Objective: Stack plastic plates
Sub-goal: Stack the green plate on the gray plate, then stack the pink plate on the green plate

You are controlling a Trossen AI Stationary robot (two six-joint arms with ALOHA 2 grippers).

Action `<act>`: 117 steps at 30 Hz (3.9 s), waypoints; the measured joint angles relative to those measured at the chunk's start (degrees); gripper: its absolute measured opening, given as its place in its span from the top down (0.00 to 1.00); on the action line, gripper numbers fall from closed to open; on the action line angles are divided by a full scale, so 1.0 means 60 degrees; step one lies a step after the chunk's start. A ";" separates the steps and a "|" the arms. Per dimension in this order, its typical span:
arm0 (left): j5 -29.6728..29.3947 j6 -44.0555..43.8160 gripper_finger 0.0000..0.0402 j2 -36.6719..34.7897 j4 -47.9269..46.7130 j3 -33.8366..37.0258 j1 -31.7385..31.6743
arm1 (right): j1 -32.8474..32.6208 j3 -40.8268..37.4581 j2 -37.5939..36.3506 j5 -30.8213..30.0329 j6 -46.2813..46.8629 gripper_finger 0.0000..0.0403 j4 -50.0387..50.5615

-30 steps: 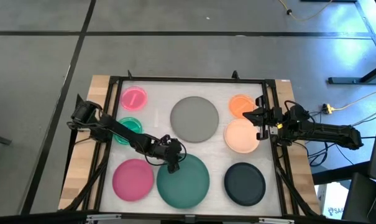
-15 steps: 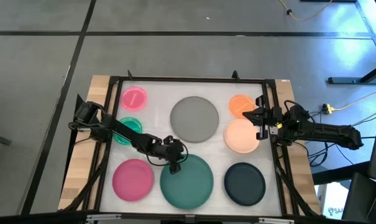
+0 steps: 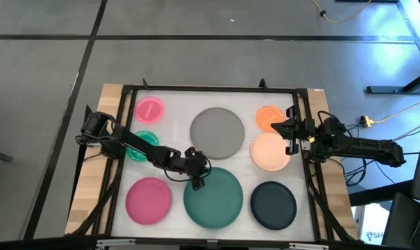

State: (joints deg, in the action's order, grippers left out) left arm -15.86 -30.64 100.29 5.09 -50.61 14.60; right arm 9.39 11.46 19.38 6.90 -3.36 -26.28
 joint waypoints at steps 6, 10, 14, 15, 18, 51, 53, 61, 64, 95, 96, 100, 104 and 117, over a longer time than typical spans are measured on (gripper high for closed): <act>-0.0371 0.0338 0.95 -0.0631 -0.0031 0.0000 -0.0043 | 0.0002 0.0000 0.0000 -0.0005 0.0000 0.99 -0.0085; -0.0665 0.0491 0.95 -0.0910 -0.0023 0.0004 -0.0141 | 0.0000 0.0000 0.0000 -0.0009 0.0000 0.99 -0.0109; -0.0957 0.0535 0.95 -0.1157 -0.0016 0.0004 -0.0311 | 0.0001 0.0000 -0.0004 -0.0009 0.0000 0.99 -0.0109; -0.1020 0.0579 0.95 -0.1217 -0.0030 0.0004 -0.0371 | -0.0001 0.0000 -0.0004 -0.0009 0.0000 0.99 -0.0109; -0.1302 0.0759 0.95 -0.1421 -0.0013 0.0004 -0.0524 | 0.0001 0.0000 -0.0004 -0.0009 0.0000 0.99 -0.0109; -0.2563 0.2230 0.95 -0.3032 0.0503 0.0011 -0.2634 | 0.0002 -0.0004 -0.0004 -0.0005 0.0007 0.99 -0.0109; -0.2629 0.2236 0.95 -0.3041 0.0506 0.0007 -0.2899 | 0.0000 -0.0004 -0.0004 -0.0005 0.0004 0.99 -0.0109; -0.3230 0.2217 0.95 -0.2534 0.0448 0.0007 -0.3933 | 0.0001 -0.0004 -0.0004 -0.0005 0.0004 0.99 -0.0109; -0.3222 0.2190 0.95 -0.2181 0.0459 0.0007 -0.4262 | 0.0000 -0.0004 -0.0004 -0.0005 0.0005 0.99 -0.0109; -0.1614 0.2086 0.69 -0.1118 -0.0033 -0.0007 -0.4953 | -0.0001 -0.0004 -0.0004 -0.0009 0.0004 0.99 -0.0107; -0.1435 0.2138 0.67 -0.1147 -0.0075 -0.0007 -0.4935 | 0.0003 -0.0004 -0.0004 -0.0009 0.0004 0.99 -0.0109; -0.0595 0.2234 0.61 -0.1587 -0.0567 -0.0007 -0.4705 | -0.0001 -0.0004 -0.0004 -0.0012 0.0004 0.99 -0.0109; -0.0013 0.2282 0.60 -0.2254 -0.1379 -0.0007 -0.4083 | 0.0001 -0.0004 -0.0002 -0.0150 0.0004 0.99 -0.0106; 0.0271 0.1181 0.66 -0.3118 -0.3604 0.0000 -0.0764 | -0.0001 -0.0004 0.0000 -0.0227 0.0018 0.99 -0.0080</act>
State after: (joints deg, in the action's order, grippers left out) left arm -14.23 -23.56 81.58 -16.53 -50.61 10.02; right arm 9.39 11.44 19.38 5.54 -3.25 -26.76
